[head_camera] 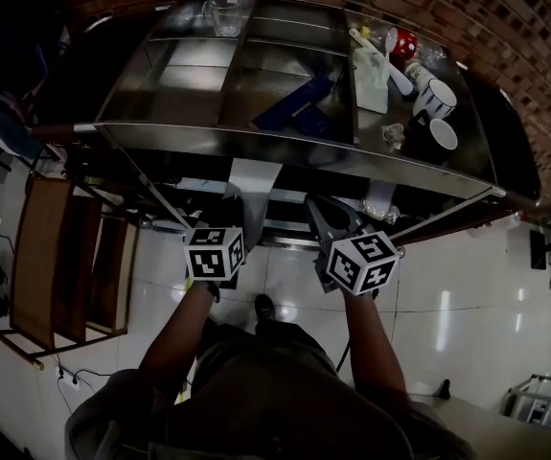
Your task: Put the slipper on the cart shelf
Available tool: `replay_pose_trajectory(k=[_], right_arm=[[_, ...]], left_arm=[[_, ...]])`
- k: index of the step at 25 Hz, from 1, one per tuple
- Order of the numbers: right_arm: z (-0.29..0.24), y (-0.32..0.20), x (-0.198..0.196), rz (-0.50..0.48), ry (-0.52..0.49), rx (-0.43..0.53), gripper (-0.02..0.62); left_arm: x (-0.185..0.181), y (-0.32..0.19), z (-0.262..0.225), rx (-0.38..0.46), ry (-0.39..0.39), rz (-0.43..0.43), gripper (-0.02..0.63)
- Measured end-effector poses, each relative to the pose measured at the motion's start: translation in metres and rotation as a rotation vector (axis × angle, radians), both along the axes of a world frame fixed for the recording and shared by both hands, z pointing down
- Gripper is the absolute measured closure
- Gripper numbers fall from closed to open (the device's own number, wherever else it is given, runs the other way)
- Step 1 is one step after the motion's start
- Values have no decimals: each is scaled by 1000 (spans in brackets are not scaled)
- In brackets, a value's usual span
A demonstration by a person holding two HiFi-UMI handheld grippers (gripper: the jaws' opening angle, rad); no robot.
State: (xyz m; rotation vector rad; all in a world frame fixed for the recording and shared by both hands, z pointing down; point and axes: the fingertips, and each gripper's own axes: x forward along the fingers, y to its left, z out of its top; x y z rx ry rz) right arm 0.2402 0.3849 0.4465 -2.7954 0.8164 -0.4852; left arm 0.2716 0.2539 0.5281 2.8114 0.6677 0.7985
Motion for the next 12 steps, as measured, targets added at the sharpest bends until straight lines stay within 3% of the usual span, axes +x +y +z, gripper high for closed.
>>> replay_pose_trajectory(k=[6,12], right_arm=[[3,25,-4,42,-7,-16,597],[8,46,-6,80,-25,-31,597]], left_arm=[[42,28,16,36,-3,13,591],[86,56,25,2,18,-3,592]])
